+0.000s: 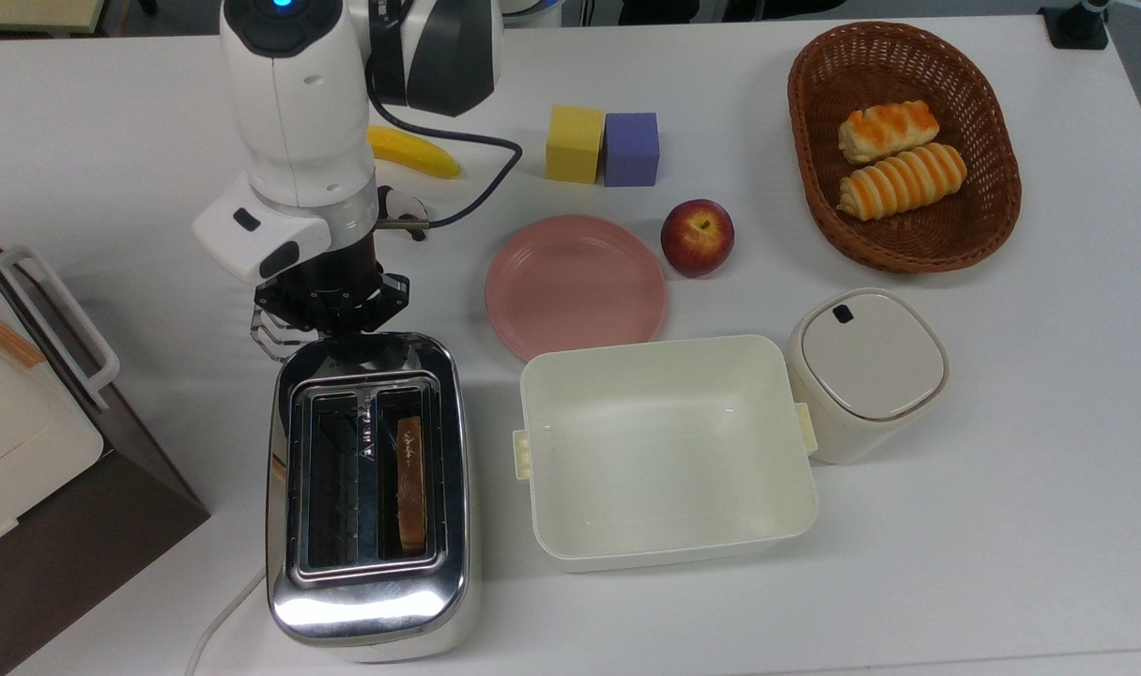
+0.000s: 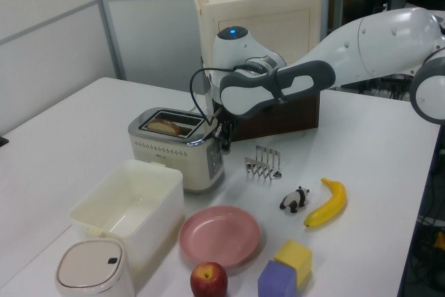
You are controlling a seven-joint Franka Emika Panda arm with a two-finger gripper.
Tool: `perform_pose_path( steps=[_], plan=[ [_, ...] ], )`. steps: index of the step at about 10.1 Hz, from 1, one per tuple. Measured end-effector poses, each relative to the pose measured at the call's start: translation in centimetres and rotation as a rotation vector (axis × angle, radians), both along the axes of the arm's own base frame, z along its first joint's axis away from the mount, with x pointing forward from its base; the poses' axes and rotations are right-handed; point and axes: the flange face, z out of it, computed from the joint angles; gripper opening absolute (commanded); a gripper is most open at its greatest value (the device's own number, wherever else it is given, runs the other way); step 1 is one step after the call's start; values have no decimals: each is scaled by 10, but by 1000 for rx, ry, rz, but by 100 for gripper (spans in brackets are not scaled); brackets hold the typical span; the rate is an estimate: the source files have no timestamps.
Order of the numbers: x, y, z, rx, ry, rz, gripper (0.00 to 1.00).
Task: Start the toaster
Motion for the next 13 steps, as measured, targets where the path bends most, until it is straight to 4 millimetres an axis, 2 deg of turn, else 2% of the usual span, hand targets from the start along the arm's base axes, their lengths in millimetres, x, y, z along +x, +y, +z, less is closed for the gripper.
perform_pose_path(
  steps=[6, 13],
  plan=[
    [5, 2, -26, -21, 23, 23, 0],
    [5, 3, -27, -25, 23, 26, 0]
  ],
)
